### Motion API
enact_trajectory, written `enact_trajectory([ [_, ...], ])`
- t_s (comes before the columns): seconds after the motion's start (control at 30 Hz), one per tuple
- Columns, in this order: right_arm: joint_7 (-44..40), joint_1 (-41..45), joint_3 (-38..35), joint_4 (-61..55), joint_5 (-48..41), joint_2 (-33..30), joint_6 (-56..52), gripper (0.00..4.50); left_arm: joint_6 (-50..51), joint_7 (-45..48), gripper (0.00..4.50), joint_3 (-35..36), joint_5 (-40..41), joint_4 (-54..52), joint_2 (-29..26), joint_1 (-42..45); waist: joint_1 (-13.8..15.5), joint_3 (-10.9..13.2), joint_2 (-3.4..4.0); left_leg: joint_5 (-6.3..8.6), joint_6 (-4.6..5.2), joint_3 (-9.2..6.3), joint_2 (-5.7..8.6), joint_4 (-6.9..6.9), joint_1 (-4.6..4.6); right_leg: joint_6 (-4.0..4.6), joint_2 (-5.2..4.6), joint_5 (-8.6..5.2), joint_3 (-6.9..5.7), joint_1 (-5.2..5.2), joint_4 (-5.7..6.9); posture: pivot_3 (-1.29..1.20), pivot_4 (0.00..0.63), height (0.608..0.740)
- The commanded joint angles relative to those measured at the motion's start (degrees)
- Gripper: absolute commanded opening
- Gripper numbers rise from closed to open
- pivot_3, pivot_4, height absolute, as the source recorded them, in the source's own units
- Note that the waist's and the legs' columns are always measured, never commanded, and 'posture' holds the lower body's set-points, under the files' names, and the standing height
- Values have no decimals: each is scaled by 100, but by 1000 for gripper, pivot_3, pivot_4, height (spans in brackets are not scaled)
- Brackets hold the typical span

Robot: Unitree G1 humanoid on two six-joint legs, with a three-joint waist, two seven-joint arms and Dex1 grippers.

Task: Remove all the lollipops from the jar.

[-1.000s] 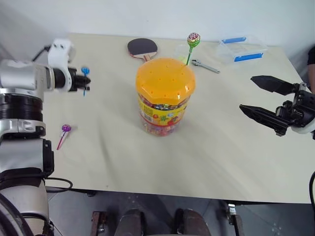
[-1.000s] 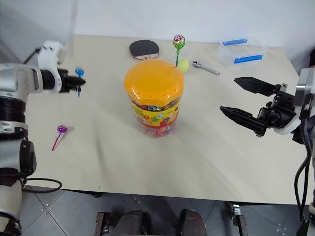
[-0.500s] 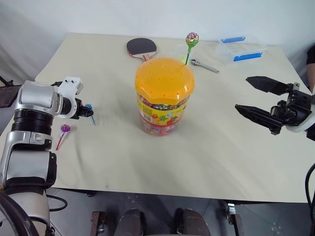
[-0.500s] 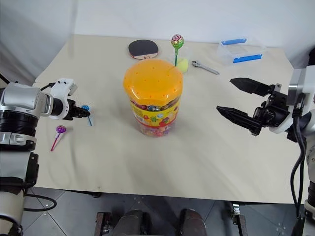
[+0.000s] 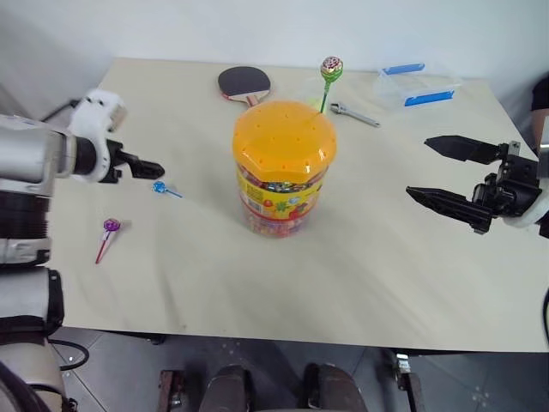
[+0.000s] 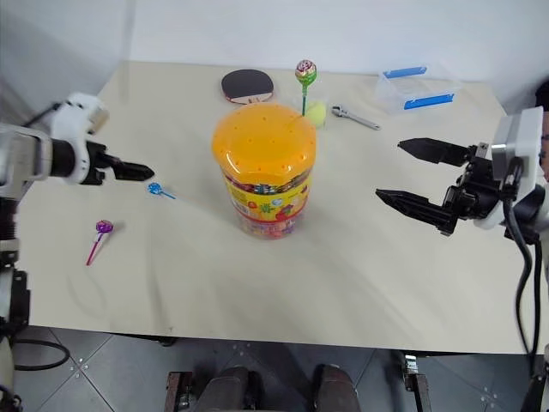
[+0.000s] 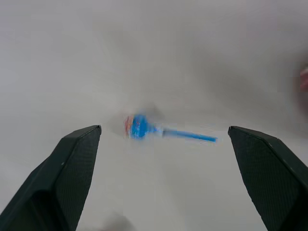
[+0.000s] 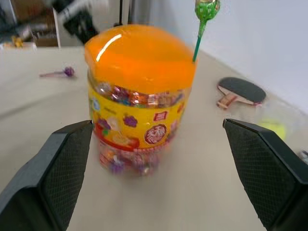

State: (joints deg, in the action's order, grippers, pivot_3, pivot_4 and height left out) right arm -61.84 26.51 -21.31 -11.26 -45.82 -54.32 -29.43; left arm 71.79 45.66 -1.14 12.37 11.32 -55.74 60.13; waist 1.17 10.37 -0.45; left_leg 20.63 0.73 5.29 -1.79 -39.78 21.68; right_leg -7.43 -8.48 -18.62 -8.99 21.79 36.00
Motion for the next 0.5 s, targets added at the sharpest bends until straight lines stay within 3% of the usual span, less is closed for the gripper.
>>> enact_trajectory([
  [0.03,213,405,161,102,-10,-61,-293,4500,-1180,340,4489,690,319,-651,-140,-593,-6,-1,2,0,0,1,-1,1,-2,0,-1,0,2,0,2,0,150,740],
  [0.2,543,1224,734,419,68,179,-816,4500,-3050,879,4489,2185,1231,-871,456,-1333,10,-1,1,1,-1,-4,-3,-15,10,0,-1,0,-4,4,4,0,150,740],
  [0.33,930,2101,1303,901,421,619,-1065,4500,-4291,1893,4489,2762,1955,-776,804,-1778,-3,-2,1,1,-1,-9,2,-27,50,-1,-4,1,-11,35,9,0,150,740],
  [0.5,878,2991,1594,1764,594,1398,-1003,4500,-4865,2840,4489,3009,2616,-622,969,-2216,-76,-1,1,1,-2,1,1,-27,63,0,-6,1,-9,75,55,0,150,740],
])
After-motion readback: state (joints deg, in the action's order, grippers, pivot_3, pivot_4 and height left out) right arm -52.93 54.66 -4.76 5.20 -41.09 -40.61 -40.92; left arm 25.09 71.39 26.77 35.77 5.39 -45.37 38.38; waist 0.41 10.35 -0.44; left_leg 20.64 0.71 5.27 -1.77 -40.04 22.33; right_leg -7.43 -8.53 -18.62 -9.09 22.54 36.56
